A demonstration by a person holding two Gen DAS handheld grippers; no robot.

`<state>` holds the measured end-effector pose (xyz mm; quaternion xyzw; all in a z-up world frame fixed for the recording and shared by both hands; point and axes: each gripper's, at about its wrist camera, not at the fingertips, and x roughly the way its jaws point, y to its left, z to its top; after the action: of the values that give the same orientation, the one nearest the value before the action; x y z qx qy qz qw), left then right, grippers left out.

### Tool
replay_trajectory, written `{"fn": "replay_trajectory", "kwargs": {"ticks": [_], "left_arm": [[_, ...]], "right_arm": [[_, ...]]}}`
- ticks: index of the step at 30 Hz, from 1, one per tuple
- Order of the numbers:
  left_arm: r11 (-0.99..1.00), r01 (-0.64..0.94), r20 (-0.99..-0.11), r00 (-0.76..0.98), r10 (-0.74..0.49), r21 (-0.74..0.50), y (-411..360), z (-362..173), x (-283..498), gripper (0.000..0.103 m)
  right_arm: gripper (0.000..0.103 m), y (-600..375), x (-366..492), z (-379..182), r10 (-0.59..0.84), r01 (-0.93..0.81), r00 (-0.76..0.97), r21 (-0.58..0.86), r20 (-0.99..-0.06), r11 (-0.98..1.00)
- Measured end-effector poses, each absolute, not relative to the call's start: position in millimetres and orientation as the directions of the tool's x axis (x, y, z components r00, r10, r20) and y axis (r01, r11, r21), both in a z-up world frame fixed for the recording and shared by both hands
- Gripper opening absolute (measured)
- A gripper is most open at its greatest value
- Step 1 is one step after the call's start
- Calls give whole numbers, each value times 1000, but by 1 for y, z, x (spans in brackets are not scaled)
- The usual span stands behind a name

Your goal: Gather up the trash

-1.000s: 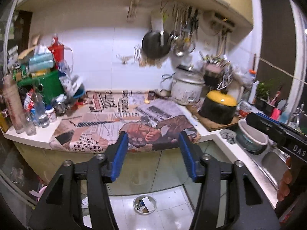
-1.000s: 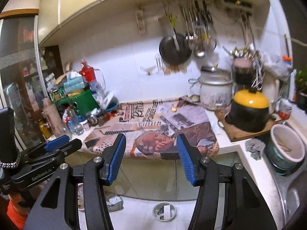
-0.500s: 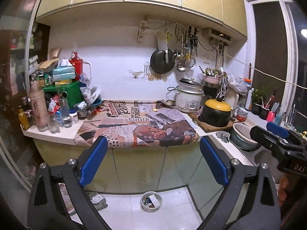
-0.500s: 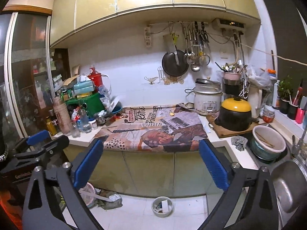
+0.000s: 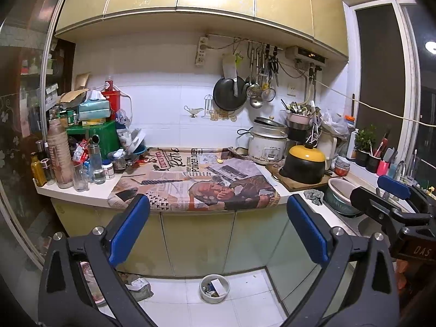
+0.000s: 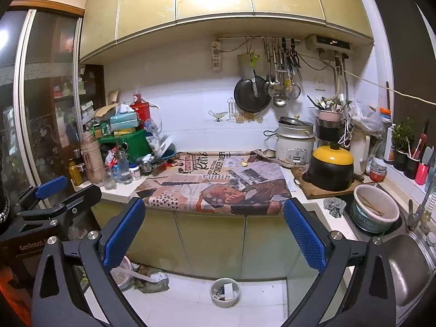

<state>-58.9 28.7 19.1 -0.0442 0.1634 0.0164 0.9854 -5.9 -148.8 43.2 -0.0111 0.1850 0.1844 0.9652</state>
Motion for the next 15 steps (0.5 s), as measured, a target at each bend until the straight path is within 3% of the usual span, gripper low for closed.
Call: {"fn": "replay_trajectory", "kwargs": {"ticks": [15], "left_arm": [[997,-17,-325,946,-10,-80,18,25,-47,101]], "right_arm": [[101,-165,0,49,349,-348,863,73,-366,935]]}}
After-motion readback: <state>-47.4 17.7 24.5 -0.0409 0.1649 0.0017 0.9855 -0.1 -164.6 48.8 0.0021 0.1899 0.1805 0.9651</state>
